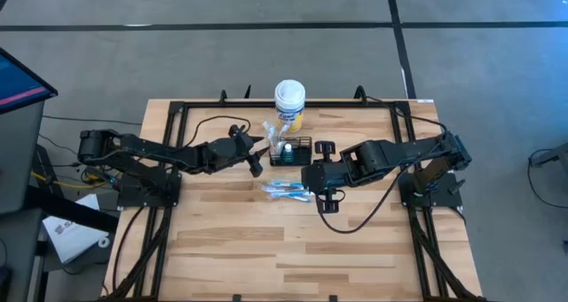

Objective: Pick & Place toothbrushing station
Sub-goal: Put the violet toothbrush into the black wire organizer

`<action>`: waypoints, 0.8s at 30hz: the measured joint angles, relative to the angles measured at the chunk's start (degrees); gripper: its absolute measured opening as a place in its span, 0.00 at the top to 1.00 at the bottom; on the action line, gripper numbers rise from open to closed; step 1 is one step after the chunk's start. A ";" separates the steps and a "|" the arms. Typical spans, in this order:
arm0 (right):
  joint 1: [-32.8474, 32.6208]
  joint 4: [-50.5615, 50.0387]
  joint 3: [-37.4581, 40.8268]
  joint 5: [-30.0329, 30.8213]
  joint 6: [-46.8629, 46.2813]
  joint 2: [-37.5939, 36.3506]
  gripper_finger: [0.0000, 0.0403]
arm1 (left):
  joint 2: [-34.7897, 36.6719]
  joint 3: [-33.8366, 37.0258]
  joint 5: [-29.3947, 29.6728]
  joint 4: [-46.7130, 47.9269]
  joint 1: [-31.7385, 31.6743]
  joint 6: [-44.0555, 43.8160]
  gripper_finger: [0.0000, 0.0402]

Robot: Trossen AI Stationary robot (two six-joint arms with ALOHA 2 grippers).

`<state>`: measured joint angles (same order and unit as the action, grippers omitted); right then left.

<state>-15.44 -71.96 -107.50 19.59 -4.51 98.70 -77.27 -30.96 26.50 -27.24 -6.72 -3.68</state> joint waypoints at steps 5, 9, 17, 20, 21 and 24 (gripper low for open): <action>0.17 0.00 0.00 0.00 0.00 0.00 0.76 | 4.73 -0.04 -0.06 7.30 1.49 -2.04 0.56; 0.24 0.03 0.00 0.00 0.00 0.00 0.76 | 6.86 -0.04 -2.29 11.76 4.07 -2.80 0.56; 0.24 0.62 0.01 0.00 -0.02 0.00 0.76 | 3.91 0.00 -2.92 12.17 10.61 -2.78 0.56; 0.24 0.61 0.00 0.00 -0.02 0.00 0.76 | 1.56 0.00 -2.92 12.28 12.20 -2.80 0.56; 0.24 0.61 0.02 0.00 -0.02 0.00 0.76 | 0.57 0.00 -2.93 12.31 12.54 -2.80 0.56; 0.23 0.61 0.02 0.00 -0.02 0.00 0.76 | -2.69 0.00 -2.87 12.20 13.30 -2.80 0.56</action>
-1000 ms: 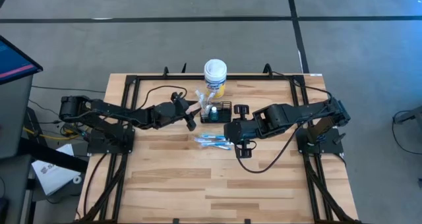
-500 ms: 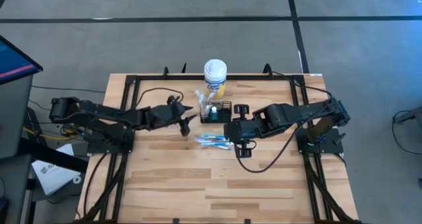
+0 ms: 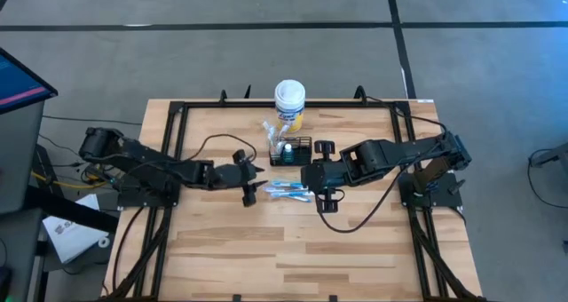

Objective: Pick & Place toothbrushing station
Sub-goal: Put the violet toothbrush into the black wire organizer

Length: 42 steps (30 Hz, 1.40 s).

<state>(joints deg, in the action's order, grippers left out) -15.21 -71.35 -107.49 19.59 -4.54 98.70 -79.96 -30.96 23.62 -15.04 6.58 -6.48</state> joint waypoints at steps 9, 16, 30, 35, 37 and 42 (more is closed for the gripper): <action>0.01 0.09 0.00 0.00 0.00 0.00 0.76 | -7.94 0.00 -0.01 -0.83 1.32 -0.37 0.56; 0.01 0.20 0.01 0.00 0.00 0.00 0.76 | -8.01 0.00 -1.91 -1.04 1.32 -1.75 0.56; 0.01 0.30 0.01 -0.01 0.00 0.00 0.76 | -8.98 -0.02 -6.05 -1.76 1.27 -1.76 0.56; 0.01 0.40 -0.01 0.00 0.00 0.00 0.76 | -11.50 0.00 -4.89 -1.69 1.28 -1.51 0.56; 0.01 0.60 0.00 -0.02 0.00 0.00 0.76 | -12.07 0.00 -4.90 -1.78 1.28 -1.50 0.56; 0.01 0.74 0.00 0.00 0.00 0.00 0.76 | -11.96 0.00 -4.43 -2.35 1.28 -1.37 0.59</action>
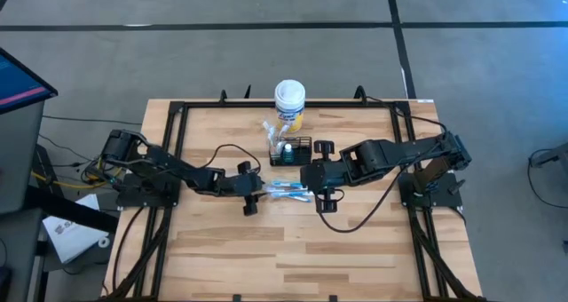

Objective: Pick & Place toothbrushing station
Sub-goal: Put the violet toothbrush into the black wire organizer

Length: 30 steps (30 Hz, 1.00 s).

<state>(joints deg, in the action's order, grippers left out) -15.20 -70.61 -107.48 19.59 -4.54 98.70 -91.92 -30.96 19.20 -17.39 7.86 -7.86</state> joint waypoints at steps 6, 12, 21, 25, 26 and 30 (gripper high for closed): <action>0.00 0.00 0.00 0.00 0.00 0.00 0.76 | 0.00 0.00 0.48 -0.22 0.00 0.04 0.72; 0.00 0.00 0.00 -0.01 0.00 0.01 0.76 | 0.00 0.00 0.46 -0.28 0.00 0.04 0.93; 0.00 0.00 0.00 0.00 0.00 0.00 0.76 | 0.38 0.00 2.54 -0.41 2.17 0.03 1.00; 0.09 0.00 0.00 -0.02 0.00 0.00 0.76 | 2.44 -0.09 3.93 -0.41 3.22 0.18 1.00; 0.13 0.00 0.00 -0.02 -0.02 0.02 0.76 | 3.41 -0.09 3.96 -0.68 3.47 0.22 1.00; 0.59 0.07 0.00 -0.10 0.00 0.02 0.76 | 8.88 -0.09 5.47 -0.43 4.74 0.48 1.00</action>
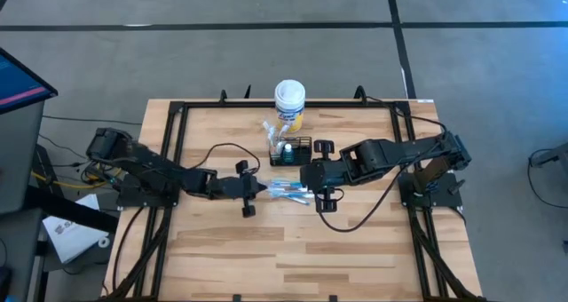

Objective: Pick & Place toothbrushing station
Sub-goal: Put the violet toothbrush into the black wire organizer

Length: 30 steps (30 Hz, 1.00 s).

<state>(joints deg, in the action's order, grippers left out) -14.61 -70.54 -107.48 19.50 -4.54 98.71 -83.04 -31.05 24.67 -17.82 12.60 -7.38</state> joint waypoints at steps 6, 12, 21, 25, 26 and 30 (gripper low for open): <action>1.12 0.74 0.00 -0.13 -0.02 -0.01 0.76 | 8.81 -0.07 3.00 -0.23 1.83 1.58 1.00; 2.12 4.99 0.00 -5.61 1.14 -0.01 0.76 | 14.11 -0.04 3.99 -0.02 2.47 3.06 1.00; 2.42 8.21 -0.05 -7.73 1.99 0.78 0.76 | 13.96 -3.13 4.28 1.43 2.45 3.43 1.00; 2.41 7.49 0.15 -7.86 3.29 3.51 0.76 | 13.24 -5.97 4.01 3.41 2.85 3.94 1.00; 2.58 8.48 -0.10 -7.84 4.06 4.28 0.76 | 13.22 -6.47 4.01 3.74 3.12 4.11 1.00; 2.78 8.26 0.02 -7.88 6.74 6.96 0.76 | 13.22 -7.65 4.17 4.90 4.07 4.15 1.00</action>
<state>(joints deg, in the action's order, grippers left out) -11.82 -62.28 -107.46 11.62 2.20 105.67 -69.82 -38.70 28.83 -12.93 16.67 -3.23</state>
